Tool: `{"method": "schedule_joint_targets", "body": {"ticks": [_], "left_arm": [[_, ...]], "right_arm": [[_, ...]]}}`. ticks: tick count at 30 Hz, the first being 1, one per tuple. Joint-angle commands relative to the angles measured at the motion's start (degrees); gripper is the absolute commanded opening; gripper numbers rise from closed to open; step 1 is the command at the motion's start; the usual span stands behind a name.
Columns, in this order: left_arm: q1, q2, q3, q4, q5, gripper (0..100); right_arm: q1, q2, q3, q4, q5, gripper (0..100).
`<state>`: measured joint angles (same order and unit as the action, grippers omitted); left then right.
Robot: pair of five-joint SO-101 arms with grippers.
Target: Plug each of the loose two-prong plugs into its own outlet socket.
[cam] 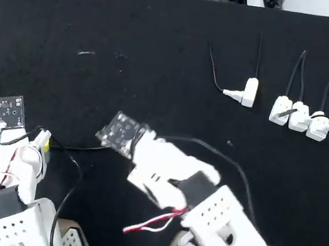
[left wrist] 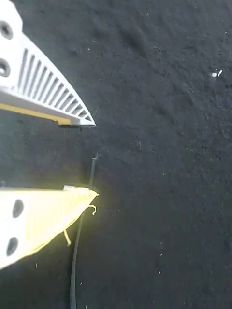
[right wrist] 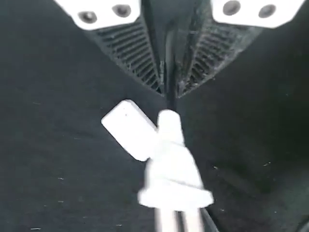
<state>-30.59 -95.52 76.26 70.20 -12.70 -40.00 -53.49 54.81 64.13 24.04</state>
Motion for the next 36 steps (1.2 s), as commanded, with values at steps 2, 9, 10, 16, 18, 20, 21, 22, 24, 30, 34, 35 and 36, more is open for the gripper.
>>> {"method": "schedule_joint_targets", "body": {"ticks": [2, 9, 10, 16, 18, 20, 21, 22, 24, 30, 34, 35, 36], "left_arm": [[0.04, 0.00, 2.68, -0.53, 0.97, 21], [3.91, 0.00, 6.81, -1.67, 2.20, 21], [4.18, 0.00, 6.81, -1.67, 2.20, 21], [4.35, 0.00, 6.90, -1.67, 2.20, 21], [4.35, 0.00, 6.81, -1.67, 2.20, 21], [4.35, 0.00, 6.81, -1.67, 2.20, 21], [4.35, 0.00, 6.81, -1.67, 2.20, 21], [4.35, 0.00, 6.81, -1.67, 2.20, 21], [4.44, 0.00, 6.73, -1.67, 2.20, 21], [6.81, -0.09, 6.73, -1.67, 2.20, 21], [6.81, -0.09, 6.73, -1.67, 2.29, 21], [6.81, -0.09, 6.73, -1.67, 2.29, 21], [6.81, -0.09, 6.73, -1.67, 2.29, 21]], "right_arm": [[3.87, -1.63, -11.38, 11.43, 5.10, 1.1], [9.41, -2.42, -13.76, 22.77, 13.71, 1.1], [9.93, -2.77, -12.79, 23.56, 14.68, 1.1], [11.69, -8.31, 5.32, 19.60, 16.62, 1.1], [14.95, -10.68, 9.27, 15.21, 16.79, 1.1], [17.23, -12.26, 12.88, 11.60, 18.73, 1.1], [18.11, -12.44, 14.73, 10.29, 19.78, 1.1], [18.64, -12.18, 16.40, 9.23, 20.48, 1.4], [19.43, -10.77, 18.95, 7.65, 20.48, 5.4], [20.13, -2.33, 14.29, 7.74, 20.57, 18.3], [19.43, 6.29, 3.65, 11.16, 16.88, 16.6], [18.46, 8.57, 2.15, 10.99, 16.18, 16.6], [16.79, 10.86, 1.36, 10.37, 15.47, 16.6]]}}
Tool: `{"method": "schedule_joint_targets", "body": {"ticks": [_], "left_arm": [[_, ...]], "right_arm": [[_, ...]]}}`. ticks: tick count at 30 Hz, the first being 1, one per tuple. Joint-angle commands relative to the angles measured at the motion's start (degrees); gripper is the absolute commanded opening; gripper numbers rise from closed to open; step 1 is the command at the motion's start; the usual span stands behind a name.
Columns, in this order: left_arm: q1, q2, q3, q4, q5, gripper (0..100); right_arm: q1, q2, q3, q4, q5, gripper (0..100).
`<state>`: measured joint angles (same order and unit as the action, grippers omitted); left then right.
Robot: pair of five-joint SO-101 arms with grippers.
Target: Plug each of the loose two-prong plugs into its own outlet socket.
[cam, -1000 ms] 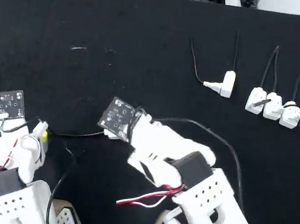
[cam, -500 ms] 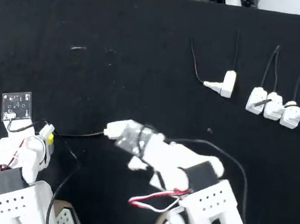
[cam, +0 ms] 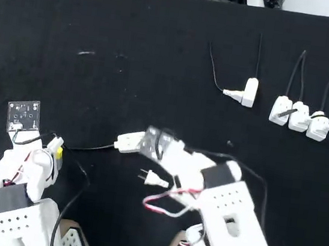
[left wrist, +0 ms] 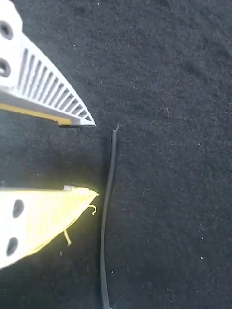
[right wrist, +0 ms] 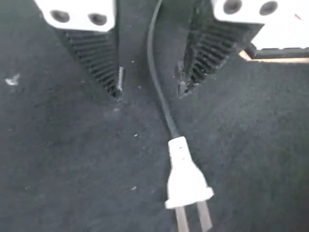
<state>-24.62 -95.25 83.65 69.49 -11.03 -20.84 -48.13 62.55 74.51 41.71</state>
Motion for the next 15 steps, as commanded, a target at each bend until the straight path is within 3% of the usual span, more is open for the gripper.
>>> {"method": "schedule_joint_targets", "body": {"ticks": [1, 7, 15], "left_arm": [[0.84, -0.35, -0.66, -0.97, 0.62, 21], [0.48, -0.35, -0.40, -0.97, 0.62, 21], [0.75, -0.35, -0.40, -0.97, 0.62, 21]], "right_arm": [[-4.92, 7.43, -6.46, -1.05, -2.55, 16.6], [-18.64, 14.81, -4.53, -12.22, -8.88, 16.3], [-17.32, 23.96, -3.65, -21.71, -9.14, 16.2]]}}
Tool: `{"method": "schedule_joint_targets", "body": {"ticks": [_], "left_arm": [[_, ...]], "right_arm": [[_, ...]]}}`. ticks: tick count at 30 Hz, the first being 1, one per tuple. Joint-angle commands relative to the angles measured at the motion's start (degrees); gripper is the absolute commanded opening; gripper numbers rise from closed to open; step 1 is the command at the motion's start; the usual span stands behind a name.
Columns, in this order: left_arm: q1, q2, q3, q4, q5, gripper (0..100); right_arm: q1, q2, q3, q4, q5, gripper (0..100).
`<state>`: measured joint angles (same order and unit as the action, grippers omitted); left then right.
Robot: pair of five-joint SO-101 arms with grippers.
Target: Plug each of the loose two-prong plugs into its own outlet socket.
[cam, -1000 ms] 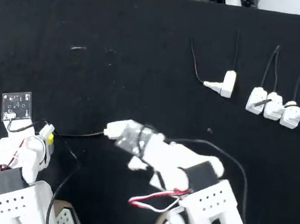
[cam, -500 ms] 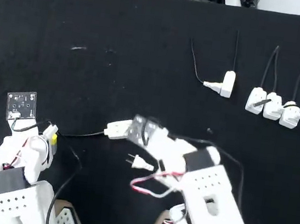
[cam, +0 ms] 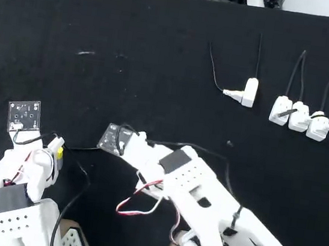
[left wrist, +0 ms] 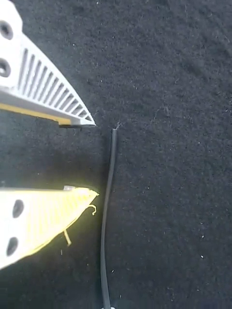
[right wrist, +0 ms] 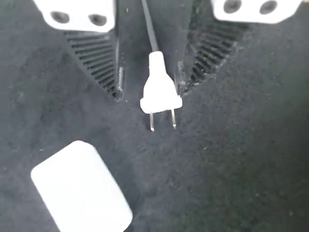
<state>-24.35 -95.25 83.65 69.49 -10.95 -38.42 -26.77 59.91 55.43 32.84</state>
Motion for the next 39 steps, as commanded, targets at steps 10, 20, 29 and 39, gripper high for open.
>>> {"method": "schedule_joint_targets", "body": {"ticks": [10, 20, 29, 39], "left_arm": [[0.22, -0.35, -0.40, -0.97, 0.53, 21], [0.22, -0.35, -0.31, -0.97, 0.53, 21], [5.32, -0.35, -8.66, -4.22, 2.20, 21], [21.93, -0.35, -22.29, -3.96, 10.99, 21]], "right_arm": [[0.35, 10.15, -1.54, -6.33, -0.18, 8.7], [0.44, 6.11, -1.19, -4.13, -0.70, 1.0], [-2.81, -17.71, 1.10, -10.02, -8.97, 1.0], [-8.62, -19.74, 8.13, -28.66, -9.58, 1.0]]}}
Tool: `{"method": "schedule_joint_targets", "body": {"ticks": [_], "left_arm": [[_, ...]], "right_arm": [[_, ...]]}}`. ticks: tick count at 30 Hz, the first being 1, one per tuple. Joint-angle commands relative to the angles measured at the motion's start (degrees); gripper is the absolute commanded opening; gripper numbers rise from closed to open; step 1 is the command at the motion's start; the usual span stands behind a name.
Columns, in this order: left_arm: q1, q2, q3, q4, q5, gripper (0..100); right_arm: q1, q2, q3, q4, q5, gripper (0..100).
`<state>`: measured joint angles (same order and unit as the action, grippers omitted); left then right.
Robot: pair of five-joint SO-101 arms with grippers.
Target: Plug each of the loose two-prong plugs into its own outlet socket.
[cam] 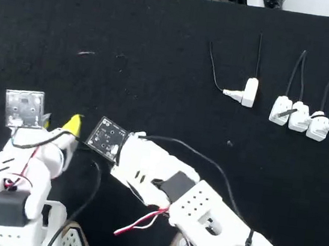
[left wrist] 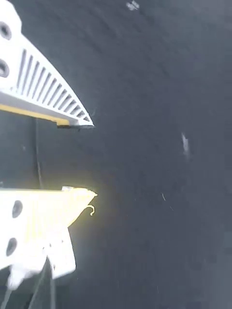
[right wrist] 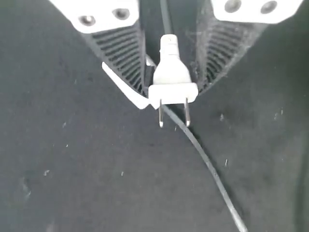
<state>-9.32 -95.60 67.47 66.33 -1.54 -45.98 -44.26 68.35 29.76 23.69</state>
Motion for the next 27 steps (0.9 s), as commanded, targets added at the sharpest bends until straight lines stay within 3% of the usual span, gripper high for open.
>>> {"method": "schedule_joint_targets", "body": {"ticks": [1, 9, 27], "left_arm": [[8.84, 0.00, -6.20, -0.70, 1.58, 21], [13.67, 0.00, 0.92, -2.73, 1.58, 21], [13.67, 0.00, 7.78, -5.10, 1.58, 21]], "right_arm": [[-1.05, -2.24, -0.40, -2.99, -0.44, 1.0], [-1.05, -2.77, -0.84, -3.34, -2.02, 1.0], [-2.29, -2.77, -3.65, -2.81, -5.71, 1.0]]}}
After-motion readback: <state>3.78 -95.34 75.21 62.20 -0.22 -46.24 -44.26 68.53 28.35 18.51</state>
